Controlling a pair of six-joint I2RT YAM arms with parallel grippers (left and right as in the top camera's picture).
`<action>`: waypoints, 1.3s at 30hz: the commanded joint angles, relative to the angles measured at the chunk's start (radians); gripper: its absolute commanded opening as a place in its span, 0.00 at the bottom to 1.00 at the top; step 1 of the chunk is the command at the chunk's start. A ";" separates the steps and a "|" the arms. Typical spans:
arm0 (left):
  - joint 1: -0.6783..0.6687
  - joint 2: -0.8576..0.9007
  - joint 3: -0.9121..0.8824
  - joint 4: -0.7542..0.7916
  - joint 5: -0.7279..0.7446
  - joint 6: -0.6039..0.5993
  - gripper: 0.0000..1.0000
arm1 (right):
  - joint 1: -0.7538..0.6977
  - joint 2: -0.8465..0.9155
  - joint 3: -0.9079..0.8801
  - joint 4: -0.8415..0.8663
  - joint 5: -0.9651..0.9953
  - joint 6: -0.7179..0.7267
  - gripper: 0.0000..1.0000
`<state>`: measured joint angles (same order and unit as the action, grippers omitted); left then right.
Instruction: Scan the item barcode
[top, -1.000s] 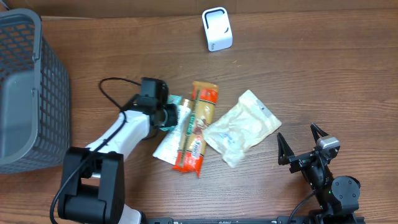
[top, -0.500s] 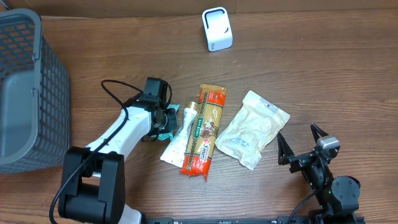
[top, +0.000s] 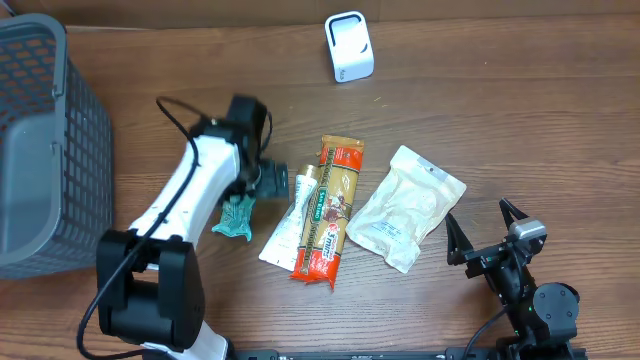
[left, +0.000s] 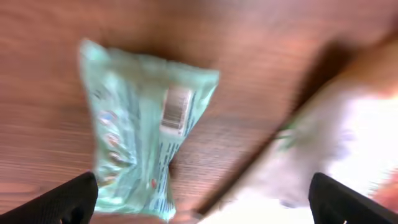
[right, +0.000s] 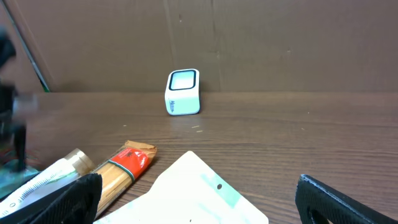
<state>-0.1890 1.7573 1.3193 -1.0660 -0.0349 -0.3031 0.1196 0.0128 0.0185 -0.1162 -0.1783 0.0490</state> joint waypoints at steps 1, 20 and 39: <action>-0.002 -0.014 0.197 -0.070 0.018 0.060 1.00 | 0.001 -0.008 0.010 0.004 0.005 0.003 1.00; -0.001 -0.263 0.762 -0.288 0.166 0.149 1.00 | 0.001 -0.008 0.010 0.005 0.005 0.003 1.00; -0.001 -0.339 0.762 -0.335 0.159 0.150 1.00 | 0.000 0.045 0.127 -0.065 -0.142 0.233 1.00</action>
<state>-0.1890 1.4109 2.0758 -1.3998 0.1165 -0.1757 0.1196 0.0269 0.0502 -0.1654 -0.2939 0.2276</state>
